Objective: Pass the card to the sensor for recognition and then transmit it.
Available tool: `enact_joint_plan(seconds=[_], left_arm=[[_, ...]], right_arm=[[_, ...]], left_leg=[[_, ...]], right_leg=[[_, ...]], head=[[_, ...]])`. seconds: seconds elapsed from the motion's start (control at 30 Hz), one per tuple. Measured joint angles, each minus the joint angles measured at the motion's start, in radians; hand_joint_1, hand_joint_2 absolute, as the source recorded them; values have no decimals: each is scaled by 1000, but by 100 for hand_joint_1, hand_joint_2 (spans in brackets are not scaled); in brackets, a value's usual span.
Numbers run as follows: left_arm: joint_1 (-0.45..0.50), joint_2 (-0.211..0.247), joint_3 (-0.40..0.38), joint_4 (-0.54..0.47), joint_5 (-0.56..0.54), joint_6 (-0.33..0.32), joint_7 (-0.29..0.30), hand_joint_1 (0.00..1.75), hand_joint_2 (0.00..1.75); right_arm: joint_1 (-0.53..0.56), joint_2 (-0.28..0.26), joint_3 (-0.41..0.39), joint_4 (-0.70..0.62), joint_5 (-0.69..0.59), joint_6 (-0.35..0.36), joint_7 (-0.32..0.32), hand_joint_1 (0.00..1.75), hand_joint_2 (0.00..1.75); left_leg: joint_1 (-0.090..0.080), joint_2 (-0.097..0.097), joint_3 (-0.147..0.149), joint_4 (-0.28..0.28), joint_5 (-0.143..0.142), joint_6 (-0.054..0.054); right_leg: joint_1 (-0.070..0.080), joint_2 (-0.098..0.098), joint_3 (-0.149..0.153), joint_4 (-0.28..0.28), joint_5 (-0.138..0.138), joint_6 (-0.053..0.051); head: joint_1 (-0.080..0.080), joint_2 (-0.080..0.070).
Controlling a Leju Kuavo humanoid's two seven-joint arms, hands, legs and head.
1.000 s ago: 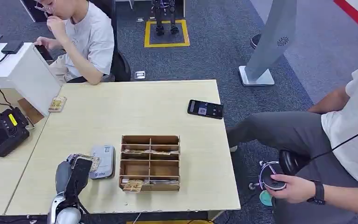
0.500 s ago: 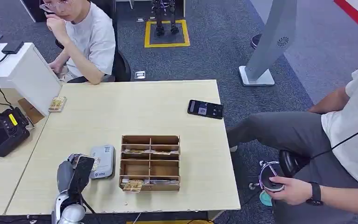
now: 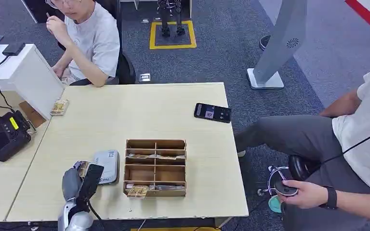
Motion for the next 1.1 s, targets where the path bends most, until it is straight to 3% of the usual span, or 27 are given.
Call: enact_joint_plan(seconds=[0.43,0.6,0.73,0.87,1.1], left_arm=[[-9,-13,19,27,0,7,-10,169,175],[-7,-25,30,23,108,-54,-54,157,175],[14,-25,32,-92,358,-206,-53,154,175],[18,8,32,-259,542,-271,-4,159,175],[-78,101,32,-419,584,-269,33,150,175]], right_arm=[[0,0,0,0,-1,-2,0,0,0],[1,0,-2,0,-1,-6,0,0,0],[3,0,-5,0,3,-16,0,0,0],[4,0,-6,1,14,-16,0,0,0],[3,0,-6,1,29,-13,9,0,0]], left_leg=[[0,0,3,0,0,0],[0,-1,4,0,0,0],[0,-2,3,0,1,0],[1,-1,2,0,2,-1],[1,-1,0,0,3,-2]], right_leg=[[0,0,3,0,0,0],[0,-1,4,0,0,0],[0,-2,4,0,0,0],[1,-1,1,0,2,-2],[1,-2,0,1,2,-2]], head=[[0,0],[0,0],[0,0],[1,0],[0,0]])
